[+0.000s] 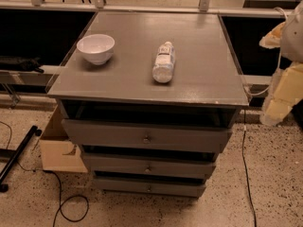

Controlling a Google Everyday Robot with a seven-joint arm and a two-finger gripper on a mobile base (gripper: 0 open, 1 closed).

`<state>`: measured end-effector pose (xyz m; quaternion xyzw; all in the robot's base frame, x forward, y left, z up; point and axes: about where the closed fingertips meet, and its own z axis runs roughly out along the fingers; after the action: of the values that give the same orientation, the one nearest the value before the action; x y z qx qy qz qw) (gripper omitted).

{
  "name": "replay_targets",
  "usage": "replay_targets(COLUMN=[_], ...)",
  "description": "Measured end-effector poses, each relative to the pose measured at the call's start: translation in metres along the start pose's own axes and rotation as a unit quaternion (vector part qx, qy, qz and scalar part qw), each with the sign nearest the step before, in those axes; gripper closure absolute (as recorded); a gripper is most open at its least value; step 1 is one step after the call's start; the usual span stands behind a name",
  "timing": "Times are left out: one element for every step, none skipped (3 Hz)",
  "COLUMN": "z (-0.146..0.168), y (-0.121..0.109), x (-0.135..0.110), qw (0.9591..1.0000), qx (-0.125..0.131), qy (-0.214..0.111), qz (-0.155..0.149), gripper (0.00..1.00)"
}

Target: Open middle drawer

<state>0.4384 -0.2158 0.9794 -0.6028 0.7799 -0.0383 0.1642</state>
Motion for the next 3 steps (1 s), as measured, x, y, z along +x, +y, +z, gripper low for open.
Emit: replay_targets(z=[0.001, 0.005, 0.015], y=[0.000, 0.006, 0.037], x=[0.006, 0.021, 0.051], qw=[1.0000, 0.9998, 0.9987], qx=[0.002, -0.003, -0.016], qy=[-0.001, -0.005, -0.015], qz=[0.006, 0.018, 0.046], gripper=[0.00, 0.00, 0.00])
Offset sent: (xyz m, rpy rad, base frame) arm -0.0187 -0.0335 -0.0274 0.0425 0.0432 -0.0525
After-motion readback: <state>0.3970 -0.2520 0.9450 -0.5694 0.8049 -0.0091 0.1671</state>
